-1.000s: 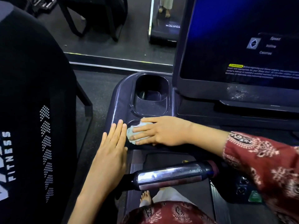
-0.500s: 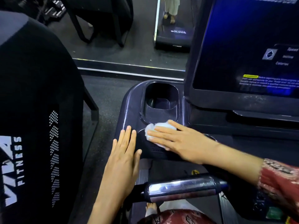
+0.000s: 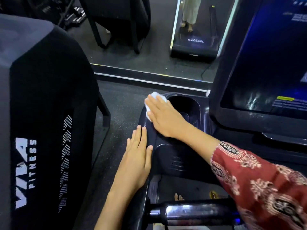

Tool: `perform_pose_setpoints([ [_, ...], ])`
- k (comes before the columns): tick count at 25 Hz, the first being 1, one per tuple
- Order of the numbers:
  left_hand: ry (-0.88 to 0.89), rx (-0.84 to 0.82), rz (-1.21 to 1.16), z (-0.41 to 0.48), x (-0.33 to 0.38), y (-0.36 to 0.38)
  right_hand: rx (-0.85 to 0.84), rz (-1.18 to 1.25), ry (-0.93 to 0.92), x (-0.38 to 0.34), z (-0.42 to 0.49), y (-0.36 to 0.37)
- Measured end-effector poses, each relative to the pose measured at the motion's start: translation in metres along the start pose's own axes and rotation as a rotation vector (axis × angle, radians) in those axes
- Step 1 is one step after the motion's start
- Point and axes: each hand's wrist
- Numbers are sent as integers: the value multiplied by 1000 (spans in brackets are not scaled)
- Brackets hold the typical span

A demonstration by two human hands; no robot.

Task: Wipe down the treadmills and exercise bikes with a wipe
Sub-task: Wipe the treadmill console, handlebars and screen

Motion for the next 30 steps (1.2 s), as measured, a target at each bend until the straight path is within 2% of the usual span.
perform_pose_setpoints([
  [1,0,-16,-21,8,0,-2,3,-6,49,2,10,-7],
  [2,0,-38,-39,14,-2,-4,17,-15,21,5,12,-7],
  [4,9,-82,-88,16,-8,-6,76,38,-132,-1,-7,-4],
  [7,30,-94,-151,17,-8,-7,20,188,-239,-14,-40,-1],
  [8,32,-94,-151,22,-8,-6,37,202,-208,-9,-33,-2],
  [10,45,-86,-112,41,-10,-7,85,162,-34,3,-2,-4],
  [13,108,-91,-69,66,-12,-11,9,61,266,3,25,-9],
  [17,177,-102,-48,60,-16,-10,-38,-100,199,-29,-22,8],
  [20,226,-97,-17,51,-20,-4,3,-43,205,-46,-46,13],
  [22,252,-112,30,51,-20,-3,64,142,263,-50,-42,2],
  [23,253,-116,51,51,-21,-2,45,209,301,-47,-40,-3],
  [25,242,-108,85,51,-22,-3,-29,271,256,-49,-47,-9],
  [27,243,-114,128,49,-21,-3,-75,246,288,-52,-64,-14],
  [30,282,-107,220,41,-13,-3,-191,75,406,-48,-95,-25],
])
Point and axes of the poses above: each hand's wrist, its own z-axis towards the middle knuckle, its own y-axis out of the palm, x = y × z, and after that the axes turned 14 degrees about z, right-handed
